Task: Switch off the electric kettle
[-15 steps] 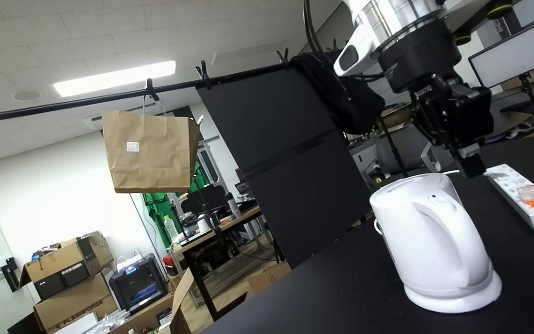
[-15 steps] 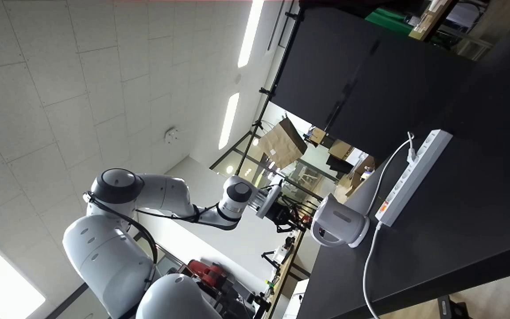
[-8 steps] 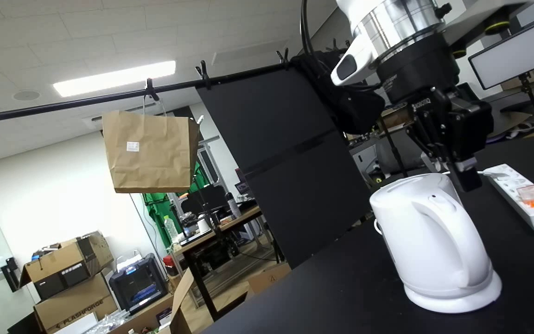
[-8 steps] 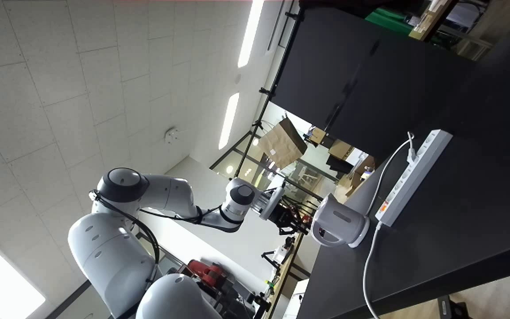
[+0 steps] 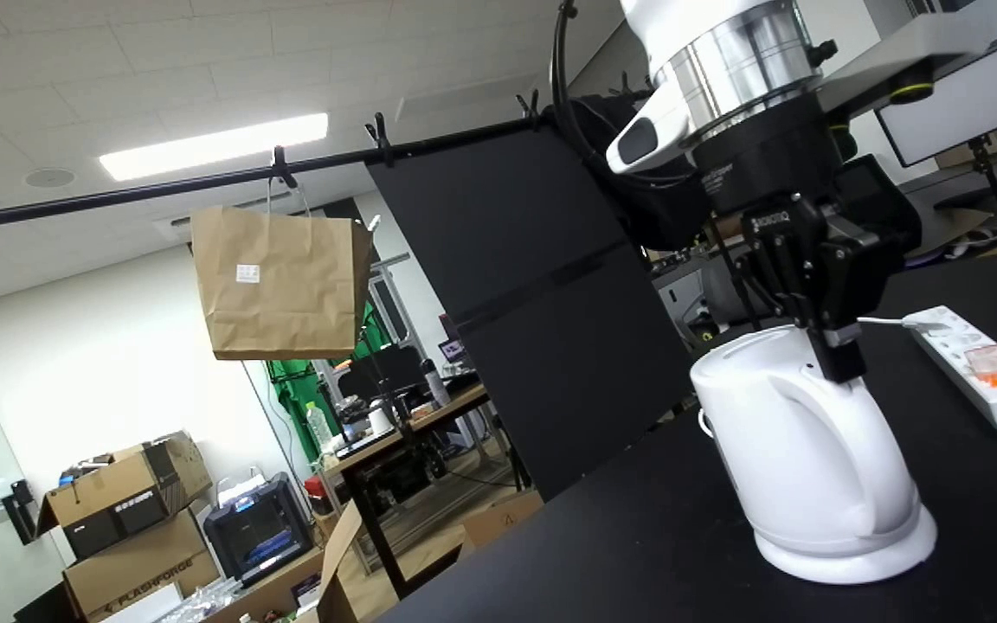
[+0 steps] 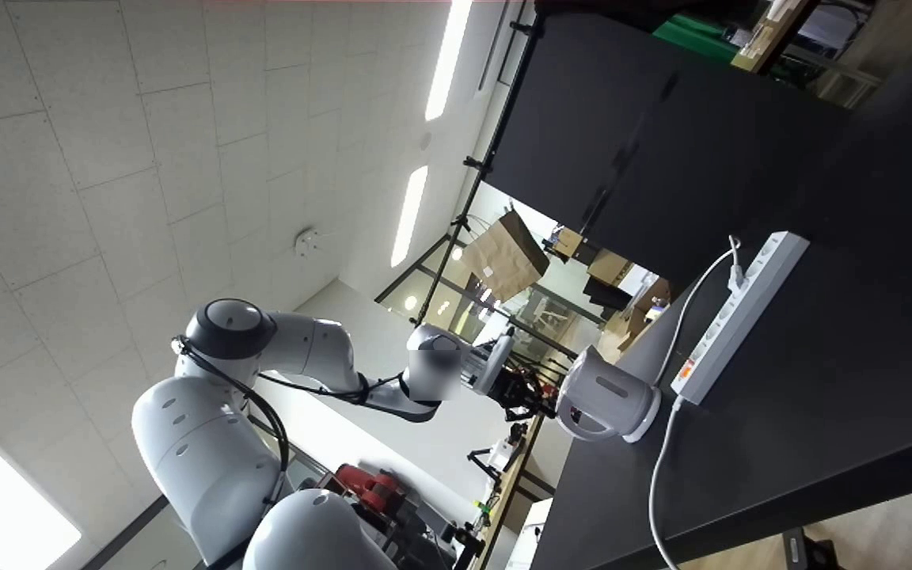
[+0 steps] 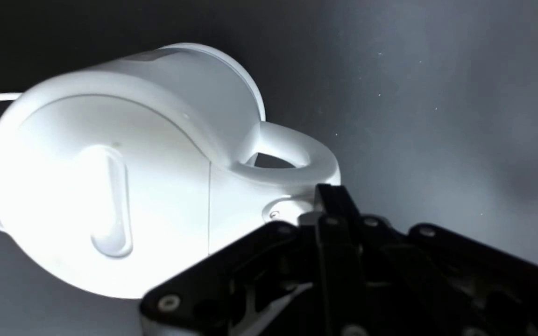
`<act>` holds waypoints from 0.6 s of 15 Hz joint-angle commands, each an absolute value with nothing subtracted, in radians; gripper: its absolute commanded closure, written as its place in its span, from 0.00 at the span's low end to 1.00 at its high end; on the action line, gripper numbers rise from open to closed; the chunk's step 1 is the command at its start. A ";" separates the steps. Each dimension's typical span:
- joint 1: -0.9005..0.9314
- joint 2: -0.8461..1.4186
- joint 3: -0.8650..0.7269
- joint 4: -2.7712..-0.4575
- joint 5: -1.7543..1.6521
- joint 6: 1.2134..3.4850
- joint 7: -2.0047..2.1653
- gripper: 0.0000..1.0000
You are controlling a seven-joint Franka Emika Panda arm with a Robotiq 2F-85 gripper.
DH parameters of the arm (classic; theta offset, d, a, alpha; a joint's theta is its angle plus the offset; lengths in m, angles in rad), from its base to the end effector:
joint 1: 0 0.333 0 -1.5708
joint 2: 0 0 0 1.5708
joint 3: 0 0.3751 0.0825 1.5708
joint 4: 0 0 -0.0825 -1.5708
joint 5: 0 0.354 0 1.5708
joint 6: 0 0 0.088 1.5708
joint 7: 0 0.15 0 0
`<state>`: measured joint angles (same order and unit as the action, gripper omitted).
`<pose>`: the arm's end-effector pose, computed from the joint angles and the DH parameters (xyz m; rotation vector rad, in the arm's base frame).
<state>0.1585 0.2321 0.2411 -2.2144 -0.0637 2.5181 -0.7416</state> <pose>0.5130 0.2125 0.3203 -2.6042 -1.7495 -0.1270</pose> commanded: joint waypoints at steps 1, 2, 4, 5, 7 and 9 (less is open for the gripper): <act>0.156 0.245 0.248 -2.204 -0.086 2.547 -0.750 1.00; 0.156 0.245 0.249 -2.205 -0.087 2.553 -0.752 1.00; 0.156 0.249 0.251 -2.203 -0.093 2.555 -0.751 1.00; 0.156 0.252 0.251 -2.201 -0.095 2.551 -0.749 1.00; 0.159 0.255 0.245 -2.199 -0.111 2.545 -0.736 1.00; 0.164 0.257 0.235 -2.196 -0.145 2.537 -0.718 1.00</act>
<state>0.1586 0.2388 0.2500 -2.2143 -0.0967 2.5423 -0.7472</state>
